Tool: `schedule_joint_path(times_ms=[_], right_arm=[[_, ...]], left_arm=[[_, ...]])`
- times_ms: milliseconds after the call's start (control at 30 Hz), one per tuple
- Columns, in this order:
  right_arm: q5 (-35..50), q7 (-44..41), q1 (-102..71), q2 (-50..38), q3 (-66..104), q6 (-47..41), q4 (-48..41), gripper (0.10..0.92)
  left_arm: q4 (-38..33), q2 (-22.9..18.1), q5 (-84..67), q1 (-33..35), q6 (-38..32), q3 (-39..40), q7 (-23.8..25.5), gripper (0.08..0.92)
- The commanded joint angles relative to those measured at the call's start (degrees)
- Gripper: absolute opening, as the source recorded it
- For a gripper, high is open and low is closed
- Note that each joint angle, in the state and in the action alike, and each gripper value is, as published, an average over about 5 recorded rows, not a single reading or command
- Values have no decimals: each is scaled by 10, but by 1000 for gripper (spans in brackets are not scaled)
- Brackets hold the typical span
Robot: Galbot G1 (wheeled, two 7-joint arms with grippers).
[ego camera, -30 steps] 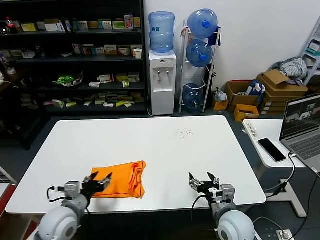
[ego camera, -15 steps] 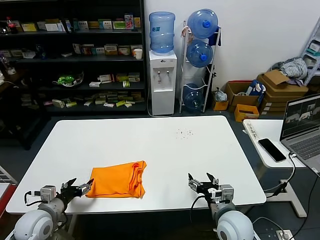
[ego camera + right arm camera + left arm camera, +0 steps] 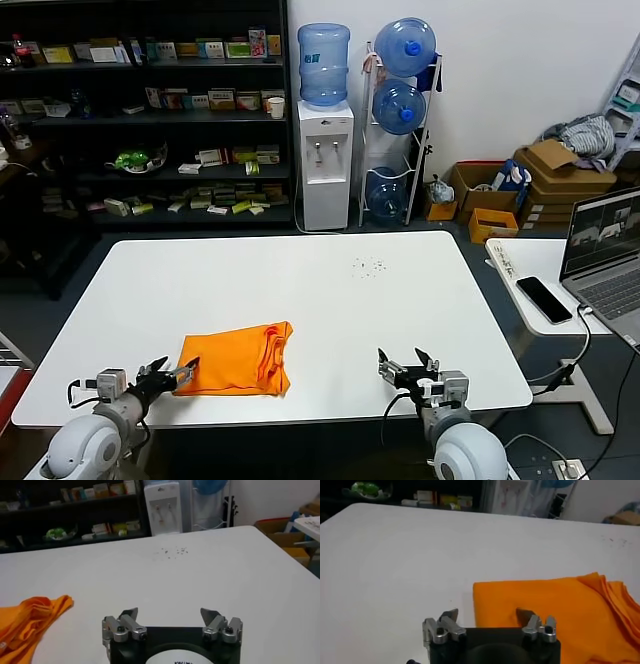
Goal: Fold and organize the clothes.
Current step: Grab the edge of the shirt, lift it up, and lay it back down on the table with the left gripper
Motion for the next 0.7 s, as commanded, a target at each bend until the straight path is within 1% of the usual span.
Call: schedule_joint_path(times_ms=[33, 233, 367, 567, 700], right_arm=[[1, 2, -1, 0, 2, -1, 2, 823], [2, 3, 0, 0, 2, -1, 1, 823], [2, 4, 0, 2, 1, 0, -1, 823], [2, 8, 2, 3, 0, 3, -6, 823], [3, 9, 5, 3, -1, 3, -7, 823]], left_arm=[[22, -11, 8, -16, -3, 26, -3, 750], [13, -19, 17, -17, -24, 25, -8, 577], [-7, -24, 34, -10, -44, 17, -14, 464], [-79, -33, 71, 24, -59, 1, -40, 291], [-138, -40, 113, 49, -60, -11, -67, 179]])
